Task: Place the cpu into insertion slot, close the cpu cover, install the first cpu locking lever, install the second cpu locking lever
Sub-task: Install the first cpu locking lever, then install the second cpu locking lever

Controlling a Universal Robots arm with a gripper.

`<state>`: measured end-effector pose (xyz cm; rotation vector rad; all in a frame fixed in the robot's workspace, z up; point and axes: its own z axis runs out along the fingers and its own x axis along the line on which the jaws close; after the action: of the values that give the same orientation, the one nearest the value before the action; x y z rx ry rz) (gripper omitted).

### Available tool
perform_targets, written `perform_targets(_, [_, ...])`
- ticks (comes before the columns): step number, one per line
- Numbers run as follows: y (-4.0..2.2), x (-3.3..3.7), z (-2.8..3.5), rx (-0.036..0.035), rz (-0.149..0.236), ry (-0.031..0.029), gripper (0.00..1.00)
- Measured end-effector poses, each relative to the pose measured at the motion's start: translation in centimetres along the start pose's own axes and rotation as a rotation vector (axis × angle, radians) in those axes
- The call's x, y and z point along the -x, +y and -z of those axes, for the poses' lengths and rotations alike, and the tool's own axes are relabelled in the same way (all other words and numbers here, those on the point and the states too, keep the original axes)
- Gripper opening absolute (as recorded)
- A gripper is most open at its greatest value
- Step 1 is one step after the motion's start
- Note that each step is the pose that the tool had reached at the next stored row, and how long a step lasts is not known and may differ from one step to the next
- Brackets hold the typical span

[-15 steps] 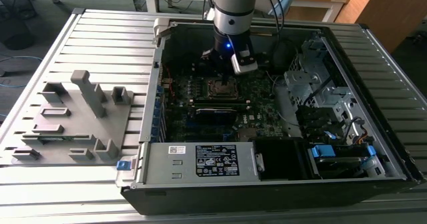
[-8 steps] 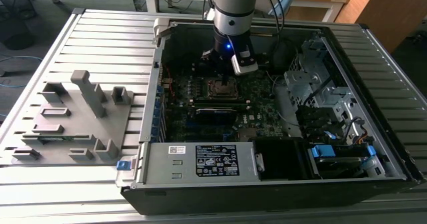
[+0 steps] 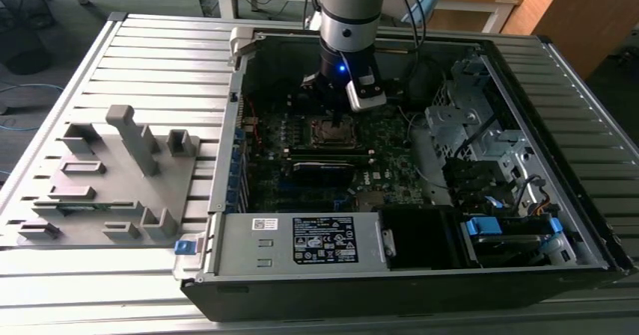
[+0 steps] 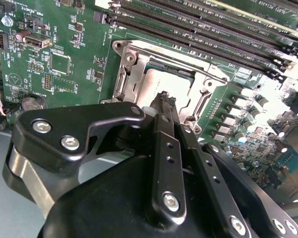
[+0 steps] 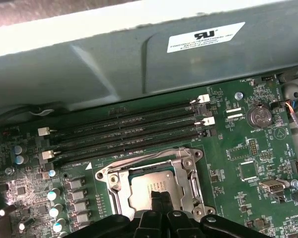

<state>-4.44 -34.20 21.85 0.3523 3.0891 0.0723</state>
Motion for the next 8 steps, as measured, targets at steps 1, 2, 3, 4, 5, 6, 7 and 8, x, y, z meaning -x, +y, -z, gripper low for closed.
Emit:
perform_targets(1, [-0.01, 0.0, 0.01, 0.0013, 0.0, 0.0005, 0.11])
perform_targets(2, [0.0, 0.0, 0.01, 0.0017, 0.0, 0.0005, 0.11])
perform_targets(3, [0.0, 0.0, 0.0, 0.0021, 0.0, 0.0005, 0.11])
perform_targets(4, [0.0, 0.0, 0.0, 0.0122, 0.0, 0.0028, 0.11])
perform_targets(5, [0.01, 0.0, 0.15, 0.0162, -0.001, 0.0037, 0.11])
perform_targets(6, [0.01, 0.0, 0.16, 0.0162, -0.001, 0.0037, 0.11])
perform_targets(7, [0.01, 0.01, 0.18, 0.0162, -0.001, 0.0037, 0.11])
perform_targets(8, [0.01, 0.01, 0.2, 0.0161, -0.001, 0.0037, 0.11])
